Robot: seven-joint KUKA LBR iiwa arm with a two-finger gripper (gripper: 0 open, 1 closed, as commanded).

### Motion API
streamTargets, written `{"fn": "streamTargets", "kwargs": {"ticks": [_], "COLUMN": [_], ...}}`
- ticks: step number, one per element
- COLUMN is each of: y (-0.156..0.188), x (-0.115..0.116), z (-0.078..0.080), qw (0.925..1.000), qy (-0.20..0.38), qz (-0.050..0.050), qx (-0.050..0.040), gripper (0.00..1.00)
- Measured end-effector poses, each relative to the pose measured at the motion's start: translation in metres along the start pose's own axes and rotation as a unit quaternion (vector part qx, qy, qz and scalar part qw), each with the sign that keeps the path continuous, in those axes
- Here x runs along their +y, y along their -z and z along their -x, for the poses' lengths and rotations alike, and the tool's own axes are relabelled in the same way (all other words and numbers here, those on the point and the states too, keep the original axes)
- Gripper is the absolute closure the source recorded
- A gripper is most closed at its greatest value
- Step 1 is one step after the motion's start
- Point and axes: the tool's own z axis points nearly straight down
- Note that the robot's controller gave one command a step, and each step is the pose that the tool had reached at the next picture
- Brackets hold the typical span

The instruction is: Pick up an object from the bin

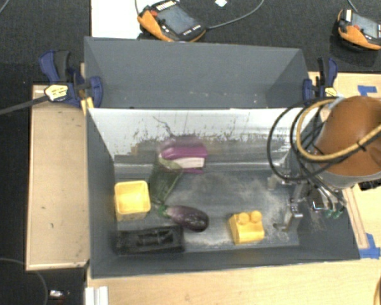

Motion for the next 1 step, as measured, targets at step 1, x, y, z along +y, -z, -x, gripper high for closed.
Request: {"fn": "streamTargets", "kwargs": {"ticks": [1], "y": [-0.0766], "x": [0.0036], "z": [-0.0115], "qw": [0.9982], "qy": [0.061], "qz": [-0.001], "qx": [-0.0005], "gripper": [0.00]}}
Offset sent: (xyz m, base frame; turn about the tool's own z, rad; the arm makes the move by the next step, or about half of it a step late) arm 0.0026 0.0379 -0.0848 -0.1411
